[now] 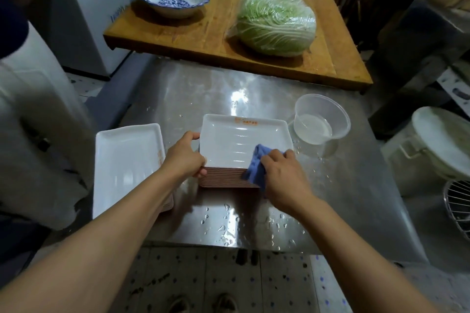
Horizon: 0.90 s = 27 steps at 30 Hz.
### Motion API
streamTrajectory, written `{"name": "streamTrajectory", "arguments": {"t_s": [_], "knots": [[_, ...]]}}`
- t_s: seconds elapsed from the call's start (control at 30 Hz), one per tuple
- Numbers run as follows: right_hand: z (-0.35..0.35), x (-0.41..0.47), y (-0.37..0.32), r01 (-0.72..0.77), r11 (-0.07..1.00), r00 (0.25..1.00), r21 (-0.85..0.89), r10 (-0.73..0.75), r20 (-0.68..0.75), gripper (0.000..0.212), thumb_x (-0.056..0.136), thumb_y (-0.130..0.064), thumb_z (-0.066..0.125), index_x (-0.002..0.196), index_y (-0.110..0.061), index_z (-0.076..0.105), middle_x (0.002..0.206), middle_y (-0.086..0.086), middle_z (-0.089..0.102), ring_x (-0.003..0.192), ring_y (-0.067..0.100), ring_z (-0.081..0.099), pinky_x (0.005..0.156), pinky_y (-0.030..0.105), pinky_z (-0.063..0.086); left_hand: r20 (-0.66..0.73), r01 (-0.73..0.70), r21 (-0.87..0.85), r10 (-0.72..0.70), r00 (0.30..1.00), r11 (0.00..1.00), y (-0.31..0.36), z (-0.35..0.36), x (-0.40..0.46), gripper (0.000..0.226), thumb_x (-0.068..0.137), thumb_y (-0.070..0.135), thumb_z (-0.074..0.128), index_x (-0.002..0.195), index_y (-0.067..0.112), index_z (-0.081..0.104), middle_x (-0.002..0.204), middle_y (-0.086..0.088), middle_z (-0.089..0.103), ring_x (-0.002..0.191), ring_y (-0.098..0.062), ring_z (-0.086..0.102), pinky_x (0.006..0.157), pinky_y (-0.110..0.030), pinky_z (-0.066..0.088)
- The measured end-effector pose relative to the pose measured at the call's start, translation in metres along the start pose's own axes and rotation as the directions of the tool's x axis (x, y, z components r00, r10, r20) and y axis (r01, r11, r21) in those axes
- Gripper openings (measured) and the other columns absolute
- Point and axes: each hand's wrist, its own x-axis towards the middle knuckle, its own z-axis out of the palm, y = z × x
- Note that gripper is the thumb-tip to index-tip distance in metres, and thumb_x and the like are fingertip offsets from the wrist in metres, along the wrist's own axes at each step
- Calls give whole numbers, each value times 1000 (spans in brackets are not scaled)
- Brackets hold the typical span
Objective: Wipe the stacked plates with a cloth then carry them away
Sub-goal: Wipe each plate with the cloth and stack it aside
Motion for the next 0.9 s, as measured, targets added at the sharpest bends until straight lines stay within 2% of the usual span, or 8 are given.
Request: {"name": "streamTrajectory", "arguments": {"t_s": [0.1, 0.17, 0.33, 0.47, 0.57, 0.67, 0.8, 0.9], "knots": [[5, 10, -35, 114, 993, 993, 27, -113, -35, 39, 83, -19, 56, 121, -11, 48, 128, 9, 45, 111, 30, 38, 90, 36, 37, 23, -9, -50, 10, 1000, 999, 1, -3, -5, 56, 81, -8, 51, 126, 24, 45, 67, -8, 61, 44, -13, 59, 48, -25, 53], [8, 20, -60, 173, 983, 982, 56, -168, -83, 39, 83, -17, 56, 120, -9, 48, 127, 12, 45, 111, 30, 38, 90, 36, 37, 49, 0, -84, 4, 999, 996, 1, -4, -8, 59, 82, -10, 48, 128, 26, 44, 64, -9, 60, 41, -12, 56, 44, -22, 50], [16, 27, -78, 187, 972, 968, 140, -158, -194, 38, 80, -11, 58, 117, -5, 54, 120, 17, 51, 107, 34, 43, 78, 39, 36, 103, 34, -162, -17, 994, 986, -2, -6, -12, 65, 86, -8, 46, 138, 29, 39, 66, -12, 56, 49, -19, 51, 43, -23, 49], [20, 18, -55, 239, 968, 950, 70, -218, -223, 30, 80, -11, 59, 110, -12, 58, 118, 13, 55, 108, 33, 49, 95, 42, 34, 102, 49, -194, -29, 994, 980, -2, -4, -13, 64, 87, -8, 45, 137, 31, 40, 68, -11, 57, 52, -20, 54, 42, -21, 48], [20, 10, -31, 151, 989, 967, 7, -146, -210, 28, 82, -10, 53, 110, -14, 58, 119, 9, 56, 112, 29, 50, 107, 43, 23, 71, 45, -149, -35, 997, 988, -2, -1, -12, 59, 89, -3, 45, 136, 32, 40, 74, -8, 60, 54, -18, 60, 42, -22, 51], [20, -5, 4, 31, 998, 984, -46, -39, -175, 30, 84, -11, 49, 112, -17, 55, 124, 4, 51, 117, 27, 44, 107, 42, 20, 48, 34, -103, -29, 998, 994, -1, 2, -9, 60, 88, -4, 43, 138, 30, 38, 75, -10, 60, 53, -19, 61, 41, -23, 49], [12, -18, 35, -46, 993, 984, -104, 27, -175, 29, 84, -7, 49, 111, -11, 58, 126, 8, 52, 119, 30, 43, 100, 41, 28, 14, 36, -51, -36, 999, 998, 2, 5, -9, 61, 87, -5, 42, 137, 29, 38, 78, -11, 63, 54, -19, 62, 42, -24, 50], [8, -16, 41, -44, 994, 992, -104, 31, -119, 28, 90, -8, 49, 117, -7, 55, 135, 10, 44, 117, 30, 42, 88, 35, 39, -37, 33, 18, -32, 999, 999, 4, 6, -12, 60, 85, -4, 43, 135, 29, 40, 82, -9, 64, 57, -20, 64, 44, -26, 51]]}}
